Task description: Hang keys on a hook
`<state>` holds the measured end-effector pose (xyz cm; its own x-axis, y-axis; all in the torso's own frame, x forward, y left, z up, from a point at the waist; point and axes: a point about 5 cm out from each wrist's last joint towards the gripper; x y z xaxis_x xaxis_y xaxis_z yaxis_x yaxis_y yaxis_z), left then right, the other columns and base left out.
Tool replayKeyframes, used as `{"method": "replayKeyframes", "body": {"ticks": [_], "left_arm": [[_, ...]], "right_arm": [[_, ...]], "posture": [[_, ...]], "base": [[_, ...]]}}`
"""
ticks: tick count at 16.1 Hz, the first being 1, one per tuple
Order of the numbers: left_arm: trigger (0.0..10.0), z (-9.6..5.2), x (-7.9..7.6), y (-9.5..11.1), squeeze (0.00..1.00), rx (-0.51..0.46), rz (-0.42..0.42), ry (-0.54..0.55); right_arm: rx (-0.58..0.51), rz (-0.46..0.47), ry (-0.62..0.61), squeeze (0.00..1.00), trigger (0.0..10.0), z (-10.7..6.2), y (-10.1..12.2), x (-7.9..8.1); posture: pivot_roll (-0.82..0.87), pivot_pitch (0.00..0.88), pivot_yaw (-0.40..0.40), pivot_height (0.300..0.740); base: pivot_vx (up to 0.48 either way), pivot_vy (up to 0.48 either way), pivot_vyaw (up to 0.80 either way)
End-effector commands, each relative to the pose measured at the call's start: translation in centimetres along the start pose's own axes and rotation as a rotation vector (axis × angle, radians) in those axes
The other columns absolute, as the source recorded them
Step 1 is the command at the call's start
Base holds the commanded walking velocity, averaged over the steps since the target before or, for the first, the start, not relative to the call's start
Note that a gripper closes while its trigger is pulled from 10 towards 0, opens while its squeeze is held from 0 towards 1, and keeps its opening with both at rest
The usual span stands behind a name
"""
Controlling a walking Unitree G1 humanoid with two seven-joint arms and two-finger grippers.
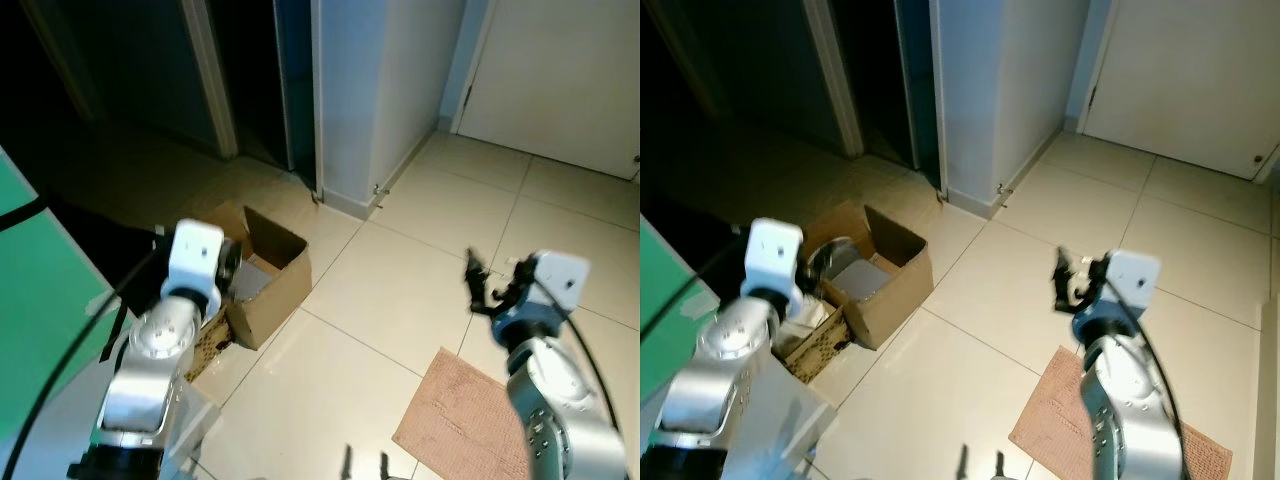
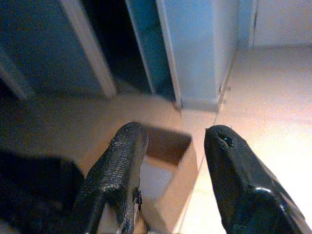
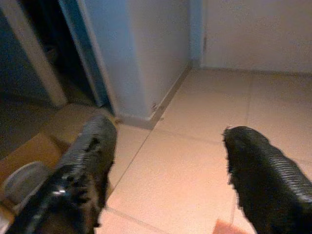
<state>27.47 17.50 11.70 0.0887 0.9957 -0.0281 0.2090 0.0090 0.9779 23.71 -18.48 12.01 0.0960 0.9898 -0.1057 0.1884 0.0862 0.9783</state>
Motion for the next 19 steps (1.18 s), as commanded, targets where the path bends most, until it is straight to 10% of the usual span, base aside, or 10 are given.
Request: {"method": "replayKeyframes", "body": {"ticks": [1, 19], "left_arm": [[10.0, 0.1, 0.1, 0.3, 0.0, 0.002, 0.009, 0.006], [10.0, 0.2, -0.4, 0.9, 0.0, 0.003, -0.006, -0.022]], "right_arm": [[-0.016, -0.008, 0.006, 1.0, 10.0, 0.1, 0.3, 0.1], [0.005, -0.037, 0.051, 1.0, 10.0, -0.2, -0.4, 0.6]], "posture": [[-0.08, 0.0, 0.035, 0.74], [-0.09, 0.0, 0.054, 0.74]], "base": [[0.0, 0.0, 0.61], [0.0, 0.0, 0.79]]}}
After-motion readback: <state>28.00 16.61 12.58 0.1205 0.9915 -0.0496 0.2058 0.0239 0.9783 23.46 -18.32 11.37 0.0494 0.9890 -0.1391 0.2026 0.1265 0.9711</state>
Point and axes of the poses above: a point about 5 cm out from each wrist's last joint towards the gripper, its own z axis pointing out of the wrist towards the gripper, its own y axis along the axis of the wrist's last joint, x = y × z, and after that the axes turned 14 degrees about -z, right-handed
